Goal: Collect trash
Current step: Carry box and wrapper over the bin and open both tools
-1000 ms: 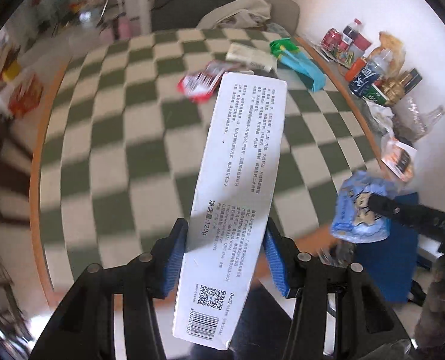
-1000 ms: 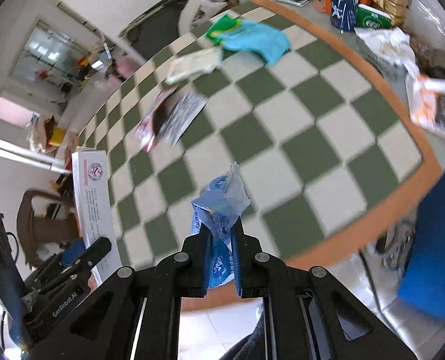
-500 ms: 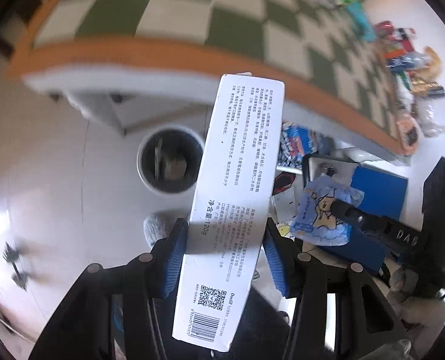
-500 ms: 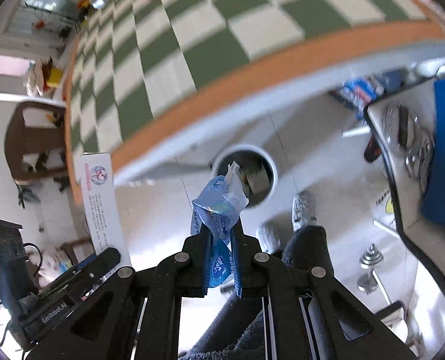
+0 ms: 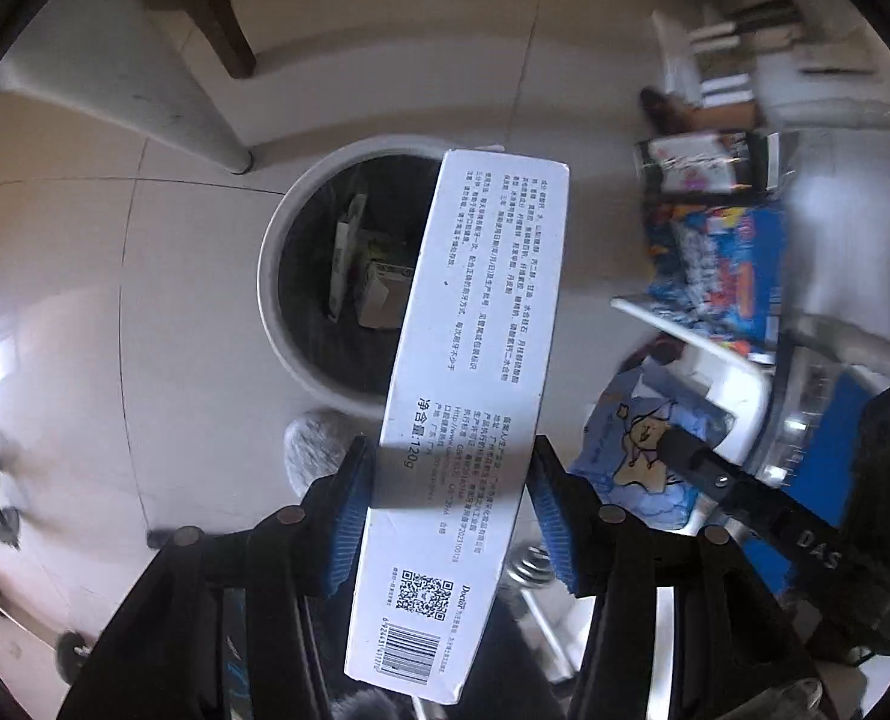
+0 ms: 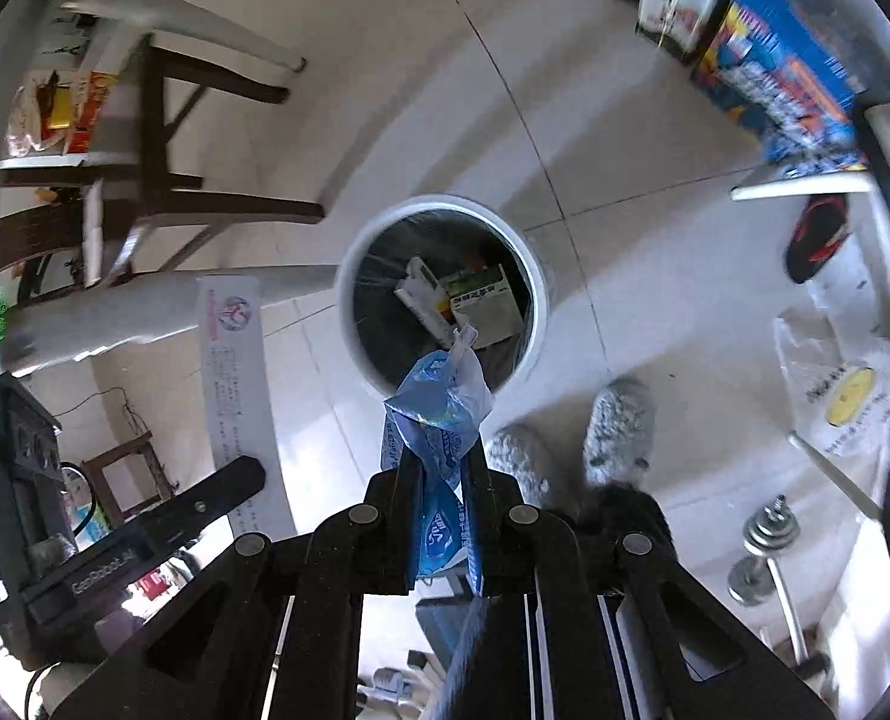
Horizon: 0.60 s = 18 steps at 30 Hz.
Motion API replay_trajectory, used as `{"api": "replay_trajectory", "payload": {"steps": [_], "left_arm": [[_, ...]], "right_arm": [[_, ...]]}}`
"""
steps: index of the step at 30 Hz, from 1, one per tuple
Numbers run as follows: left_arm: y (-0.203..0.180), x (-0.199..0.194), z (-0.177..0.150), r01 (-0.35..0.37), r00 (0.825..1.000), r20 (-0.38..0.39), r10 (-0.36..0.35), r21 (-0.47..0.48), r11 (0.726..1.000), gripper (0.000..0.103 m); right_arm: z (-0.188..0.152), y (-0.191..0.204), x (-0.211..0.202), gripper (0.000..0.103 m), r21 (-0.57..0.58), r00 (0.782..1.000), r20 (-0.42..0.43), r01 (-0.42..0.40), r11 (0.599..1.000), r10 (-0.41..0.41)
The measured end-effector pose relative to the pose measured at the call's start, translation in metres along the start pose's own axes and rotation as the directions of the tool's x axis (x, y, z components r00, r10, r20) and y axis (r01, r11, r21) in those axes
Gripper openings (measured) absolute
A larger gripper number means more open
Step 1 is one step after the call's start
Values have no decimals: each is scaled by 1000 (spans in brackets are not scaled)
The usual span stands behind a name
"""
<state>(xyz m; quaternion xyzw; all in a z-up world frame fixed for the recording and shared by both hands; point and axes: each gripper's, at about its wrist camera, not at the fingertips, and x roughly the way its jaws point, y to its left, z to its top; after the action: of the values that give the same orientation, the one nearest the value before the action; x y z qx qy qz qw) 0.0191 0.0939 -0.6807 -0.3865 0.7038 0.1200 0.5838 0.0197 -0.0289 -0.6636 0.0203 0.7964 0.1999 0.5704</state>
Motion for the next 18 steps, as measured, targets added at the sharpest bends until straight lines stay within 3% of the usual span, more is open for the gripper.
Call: {"api": "replay_trajectory", "payload": {"steps": [2,4,6,7,8,9,13,18], "left_arm": [[7,27,15,-31,1000,-3,31,9,999,55],[16,37,23,-28,1000,9,28,-7,1000,83],[24,41,25,-42,999,25,42,-22,999,97],[27,41,25,-54,998,34,55,-28,998,97],[30,40,23,-72,996,43,73,-30,997,97],[35,38,19,-94,994,56,95,-31,995,97],[48,27,4,-182,975,121,186,-37,983,98],[47,15,-18,-274,945,178,274,-26,961,98]], "right_arm": [[16,-7,38,15,-9,1000,-6,-2,1000,2],[28,-12,64,17,-10,1000,-15,-15,1000,15],[37,-18,89,41,-8,999,-26,-21,1000,21],[40,-19,98,56,-8,999,-33,-34,999,34],[42,-22,106,65,-11,999,-33,-25,1000,25],[42,-23,112,69,-29,1000,-25,5,1000,-6],[34,-17,118,102,-109,993,-3,117,987,-118],[20,-5,115,103,-205,961,70,277,939,-268]]}}
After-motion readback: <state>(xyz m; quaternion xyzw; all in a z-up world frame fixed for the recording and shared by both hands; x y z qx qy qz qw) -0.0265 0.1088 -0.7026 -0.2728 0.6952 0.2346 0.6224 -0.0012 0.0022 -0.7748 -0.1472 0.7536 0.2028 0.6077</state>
